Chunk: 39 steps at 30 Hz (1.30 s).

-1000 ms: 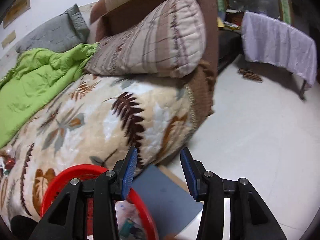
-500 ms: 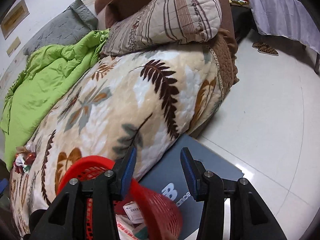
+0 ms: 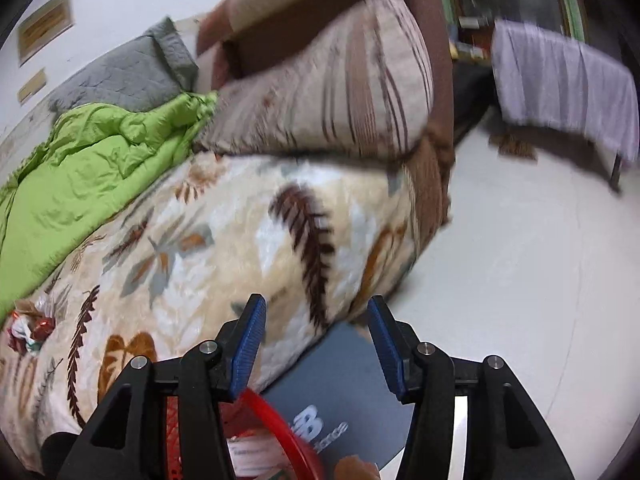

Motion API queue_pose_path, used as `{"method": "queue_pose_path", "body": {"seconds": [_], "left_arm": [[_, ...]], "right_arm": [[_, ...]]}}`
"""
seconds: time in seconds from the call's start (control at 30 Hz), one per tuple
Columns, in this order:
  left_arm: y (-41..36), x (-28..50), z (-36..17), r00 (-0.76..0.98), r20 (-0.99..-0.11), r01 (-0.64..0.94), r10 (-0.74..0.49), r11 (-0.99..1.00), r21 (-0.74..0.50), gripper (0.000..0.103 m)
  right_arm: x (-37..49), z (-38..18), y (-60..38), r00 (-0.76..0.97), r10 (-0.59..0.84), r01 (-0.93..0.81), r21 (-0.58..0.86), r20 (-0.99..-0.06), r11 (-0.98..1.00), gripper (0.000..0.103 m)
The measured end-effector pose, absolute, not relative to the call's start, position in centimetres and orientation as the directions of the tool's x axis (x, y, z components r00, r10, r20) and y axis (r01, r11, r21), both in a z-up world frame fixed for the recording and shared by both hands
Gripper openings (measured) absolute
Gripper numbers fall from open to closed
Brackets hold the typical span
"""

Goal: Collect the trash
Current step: 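Move both tools back toward the trash on the bed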

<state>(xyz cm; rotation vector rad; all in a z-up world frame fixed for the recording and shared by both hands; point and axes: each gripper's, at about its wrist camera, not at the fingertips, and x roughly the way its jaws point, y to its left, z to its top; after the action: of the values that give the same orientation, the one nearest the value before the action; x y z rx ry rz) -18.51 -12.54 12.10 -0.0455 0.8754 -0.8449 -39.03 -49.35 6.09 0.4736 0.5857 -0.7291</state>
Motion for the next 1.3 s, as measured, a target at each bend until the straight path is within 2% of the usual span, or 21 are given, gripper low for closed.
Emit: {"method": "queue_pose_path", "body": {"seconds": [0.07,0.17,0.23,0.33,0.5,0.73,1.03,1.3], "left_arm": [[-11.9,-18.4,12.2,0.363,-0.657,0.624,-0.661,0.696,-0.355,0.066],[-10.3,-18.0,12.1,0.391,-0.658,0.595,-0.643,0.722,-0.352,0.067],[-9.2,-17.6,12.0,0.415,-0.662,0.568,-0.625,0.746,-0.348,0.067],[-7.5,-16.9,11.7,0.452,-0.672,0.52,-0.587,0.785,-0.336,0.068],[-4.0,-15.9,11.3,0.497,-0.683,0.436,-0.536,0.834,-0.337,0.068],[0.8,-14.1,10.2,0.538,-0.703,0.312,-0.465,0.885,-0.346,0.068],[4.7,-11.9,8.2,0.533,-0.737,0.216,-0.416,0.909,-0.357,0.068],[7.4,-9.9,7.1,0.533,-0.755,0.137,-0.382,0.919,-0.369,0.068]], "right_arm": [[-38.5,8.2,-48.6,0.609,-0.506,0.716,0.15,-0.61,0.681,0.057],[-37.5,11.8,-46.5,0.666,-0.502,0.657,0.116,-0.552,0.745,0.064],[-36.7,14.1,-44.3,0.732,-0.454,0.584,0.126,-0.508,0.802,0.073],[-35.2,15.8,-41.3,0.788,-0.381,0.492,0.123,-0.484,0.862,0.077],[-30.5,15.7,-35.9,0.835,-0.136,0.262,0.168,-0.534,0.95,0.077],[-22.3,13.5,-27.5,0.772,0.176,-0.055,0.212,-0.61,0.976,0.077],[-10.4,10.2,-20.3,0.664,0.329,-0.193,0.271,-0.672,0.943,0.077],[-1.0,7.3,-14.7,0.618,0.299,-0.252,0.177,-0.727,0.951,0.073]]}}
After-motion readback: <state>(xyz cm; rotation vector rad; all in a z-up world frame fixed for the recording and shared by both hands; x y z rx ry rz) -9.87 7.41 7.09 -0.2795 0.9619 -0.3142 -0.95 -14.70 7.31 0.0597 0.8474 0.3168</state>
